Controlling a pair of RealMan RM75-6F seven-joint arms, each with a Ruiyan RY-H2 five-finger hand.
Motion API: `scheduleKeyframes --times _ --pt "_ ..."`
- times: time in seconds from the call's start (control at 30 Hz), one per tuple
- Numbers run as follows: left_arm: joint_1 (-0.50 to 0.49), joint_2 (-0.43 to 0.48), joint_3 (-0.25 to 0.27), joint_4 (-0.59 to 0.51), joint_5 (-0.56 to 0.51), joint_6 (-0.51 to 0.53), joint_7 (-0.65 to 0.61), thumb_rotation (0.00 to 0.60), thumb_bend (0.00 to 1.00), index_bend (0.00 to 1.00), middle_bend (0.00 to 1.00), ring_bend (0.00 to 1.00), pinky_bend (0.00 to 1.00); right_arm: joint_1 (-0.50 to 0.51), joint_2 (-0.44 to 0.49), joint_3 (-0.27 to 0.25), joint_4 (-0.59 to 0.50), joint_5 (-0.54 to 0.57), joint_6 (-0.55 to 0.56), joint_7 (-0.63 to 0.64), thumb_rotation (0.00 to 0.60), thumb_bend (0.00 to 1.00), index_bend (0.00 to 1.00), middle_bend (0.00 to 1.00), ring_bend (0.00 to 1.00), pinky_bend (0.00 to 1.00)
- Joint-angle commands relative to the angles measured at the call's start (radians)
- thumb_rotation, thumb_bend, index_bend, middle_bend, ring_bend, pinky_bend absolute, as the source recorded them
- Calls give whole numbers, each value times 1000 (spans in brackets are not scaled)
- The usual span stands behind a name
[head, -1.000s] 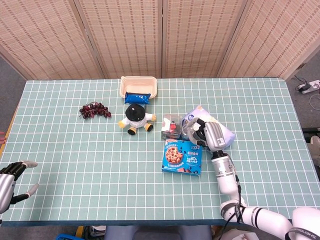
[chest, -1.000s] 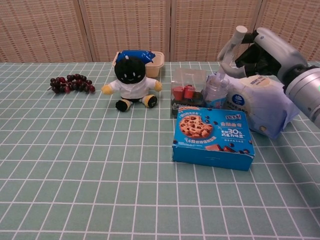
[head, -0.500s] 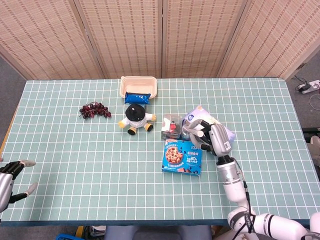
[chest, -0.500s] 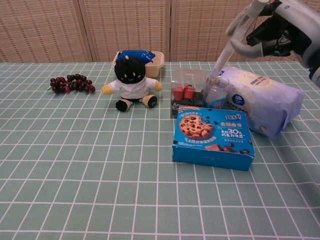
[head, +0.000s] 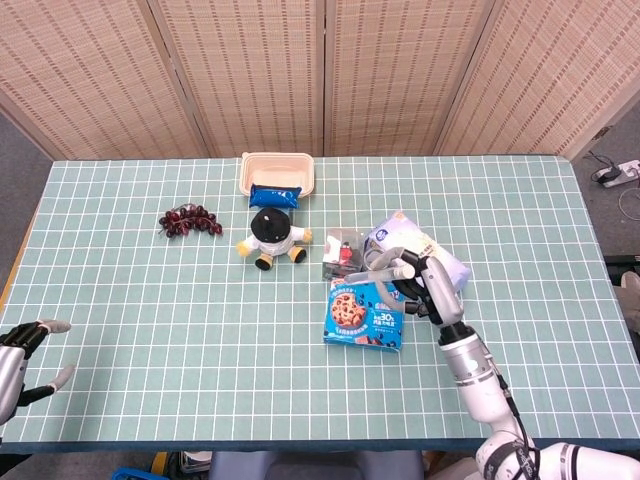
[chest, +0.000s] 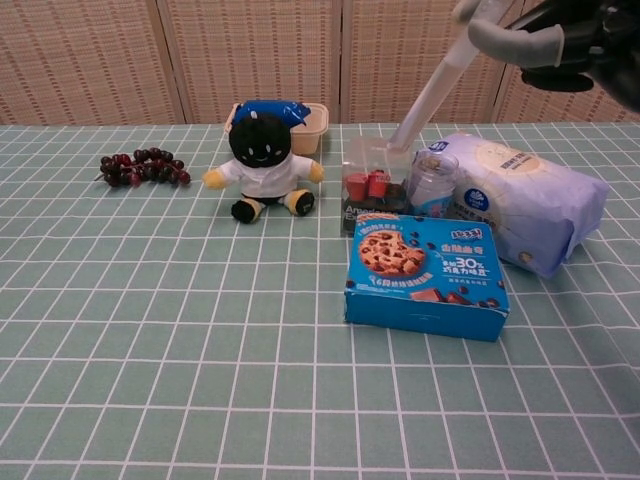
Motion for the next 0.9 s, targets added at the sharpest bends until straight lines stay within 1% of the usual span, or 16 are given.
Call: scheduleKeyframes --times 0.03,0.27,0.4,0.5,0.6,0.7,0.87,0.9 --pt "-1 0 0 0 -1 -1 -1 600 243 411 348 323 441 -1 49 -13 -23 -11 -47 52 600 601 775 1000 1000 1000" --pt "-1 -3 -3 3 -5 -1 -4 600 243 392 348 323 441 28 34 -64 84 -125 -31 -189 600 599 782 1000 1000 1000" --pt "-2 0 -2 0 -9 -7 0 600 243 398 348 323 441 47 41 -88 110 -161 -51 -273 600 601 782 1000 1000 1000" --pt "-2 2 -1 -1 -9 -9 2 600 243 404 348 323 441 54 41 -97 114 -168 -60 -273 600 601 782 1000 1000 1000" --pt "-1 3 -2 -2 -11 -9 1 600 243 406 348 323 441 56 38 -96 104 -162 -58 -187 600 602 782 1000 1000 1000" --pt "-1 3 -2 -3 -11 -7 0 600 243 407 348 323 441 57 46 -98 92 -169 -58 -21 600 602 783 1000 1000 1000" --pt "-2 3 -1 -3 -10 -10 2 600 243 407 348 323 441 54 70 -103 75 -193 -39 289 600 602 787 1000 1000 1000" --pt "-2 3 -1 -2 -10 -10 2 600 243 407 348 323 441 54 77 -105 74 -196 -39 331 600 601 787 1000 1000 1000"
